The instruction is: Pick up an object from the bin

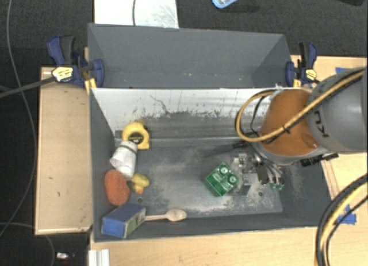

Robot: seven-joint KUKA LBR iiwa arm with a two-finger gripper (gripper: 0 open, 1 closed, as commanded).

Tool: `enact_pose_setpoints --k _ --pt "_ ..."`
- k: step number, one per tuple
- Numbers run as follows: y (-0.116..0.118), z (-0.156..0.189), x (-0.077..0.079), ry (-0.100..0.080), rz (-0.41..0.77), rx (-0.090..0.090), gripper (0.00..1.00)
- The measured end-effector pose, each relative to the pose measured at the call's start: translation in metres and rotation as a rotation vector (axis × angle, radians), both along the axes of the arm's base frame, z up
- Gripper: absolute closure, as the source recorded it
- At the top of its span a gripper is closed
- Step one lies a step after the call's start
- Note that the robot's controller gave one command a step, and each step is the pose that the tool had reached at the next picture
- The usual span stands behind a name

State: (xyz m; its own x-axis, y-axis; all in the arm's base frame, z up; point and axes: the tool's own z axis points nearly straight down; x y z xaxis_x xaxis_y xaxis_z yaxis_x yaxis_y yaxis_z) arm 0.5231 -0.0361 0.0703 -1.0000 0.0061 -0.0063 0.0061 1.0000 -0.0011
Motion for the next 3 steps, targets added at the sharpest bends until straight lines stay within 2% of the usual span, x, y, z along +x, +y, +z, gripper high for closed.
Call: enact_pose_setpoints --k 1,2,3 --pt "0.000 0.000 0.000 0.000 0.003 0.000 1.00" --pt "0.007 0.000 -0.009 0.002 0.174 -0.001 1.00" --pt "0.012 0.105 0.000 0.002 0.119 0.000 0.00"
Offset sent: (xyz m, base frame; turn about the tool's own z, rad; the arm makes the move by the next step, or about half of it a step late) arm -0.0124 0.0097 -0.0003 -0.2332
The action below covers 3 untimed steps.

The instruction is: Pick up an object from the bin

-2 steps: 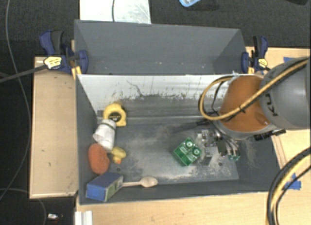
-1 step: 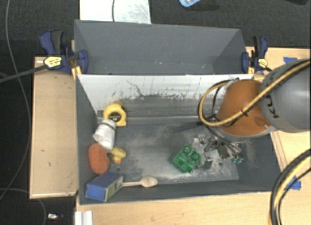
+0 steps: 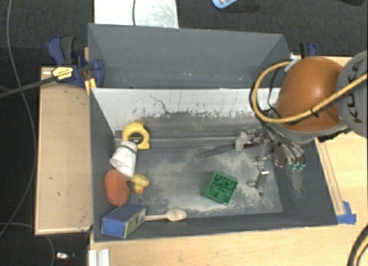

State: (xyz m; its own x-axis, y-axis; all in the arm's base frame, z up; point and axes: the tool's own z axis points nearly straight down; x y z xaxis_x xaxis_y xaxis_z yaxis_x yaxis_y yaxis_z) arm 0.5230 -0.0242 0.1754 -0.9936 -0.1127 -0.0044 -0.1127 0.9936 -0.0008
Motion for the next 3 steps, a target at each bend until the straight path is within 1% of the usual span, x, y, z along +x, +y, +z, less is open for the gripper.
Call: enact_pose_setpoints --k 1,2,3 --pt "0.002 0.038 0.006 -0.009 -0.035 0.000 0.00" --pt "0.016 -0.033 -0.020 -0.008 -0.037 0.000 0.00" --pt "0.068 -0.109 -0.040 -0.016 0.090 -0.002 0.00"
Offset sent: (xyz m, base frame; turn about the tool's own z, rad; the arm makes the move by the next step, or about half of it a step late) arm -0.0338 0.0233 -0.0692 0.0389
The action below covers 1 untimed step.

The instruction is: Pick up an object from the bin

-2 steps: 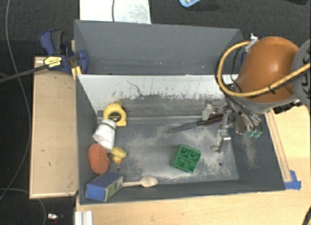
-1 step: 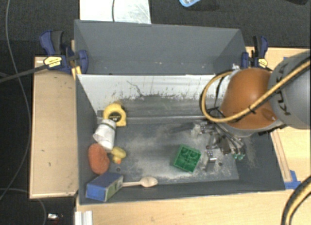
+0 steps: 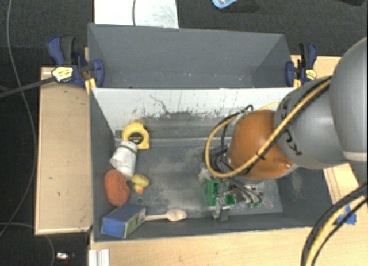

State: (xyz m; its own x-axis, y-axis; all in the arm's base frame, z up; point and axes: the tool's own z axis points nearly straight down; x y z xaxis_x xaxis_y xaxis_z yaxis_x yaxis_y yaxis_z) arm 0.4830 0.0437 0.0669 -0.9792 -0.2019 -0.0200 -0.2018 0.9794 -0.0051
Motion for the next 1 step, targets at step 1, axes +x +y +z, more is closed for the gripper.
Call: enact_pose_setpoints --k 1 --pt "-0.0226 0.0033 0.0057 -0.002 -0.014 -0.001 1.00"
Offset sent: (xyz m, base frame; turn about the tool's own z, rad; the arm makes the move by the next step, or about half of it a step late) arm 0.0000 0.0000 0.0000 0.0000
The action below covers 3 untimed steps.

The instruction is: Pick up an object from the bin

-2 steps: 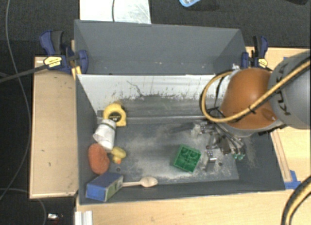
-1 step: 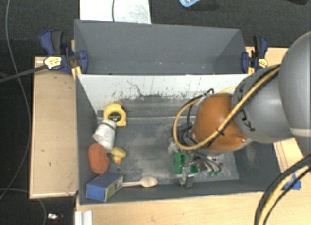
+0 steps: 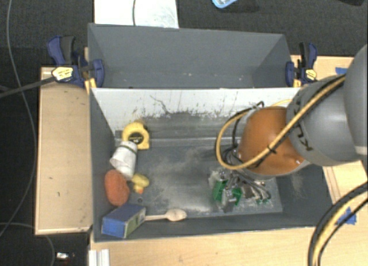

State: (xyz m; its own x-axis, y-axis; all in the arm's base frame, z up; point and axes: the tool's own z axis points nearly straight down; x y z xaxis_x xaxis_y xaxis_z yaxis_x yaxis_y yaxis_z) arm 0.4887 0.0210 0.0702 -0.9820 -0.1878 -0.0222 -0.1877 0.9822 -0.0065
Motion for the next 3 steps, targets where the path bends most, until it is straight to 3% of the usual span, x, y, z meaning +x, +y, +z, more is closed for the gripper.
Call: enact_pose_setpoints --k 1,2,3 --pt "0.000 0.000 0.000 0.000 0.001 0.000 1.00" --pt "-0.062 0.035 0.008 -0.005 0.018 -0.004 0.00" --pt "-0.057 0.033 0.008 -0.002 0.024 0.000 0.00"
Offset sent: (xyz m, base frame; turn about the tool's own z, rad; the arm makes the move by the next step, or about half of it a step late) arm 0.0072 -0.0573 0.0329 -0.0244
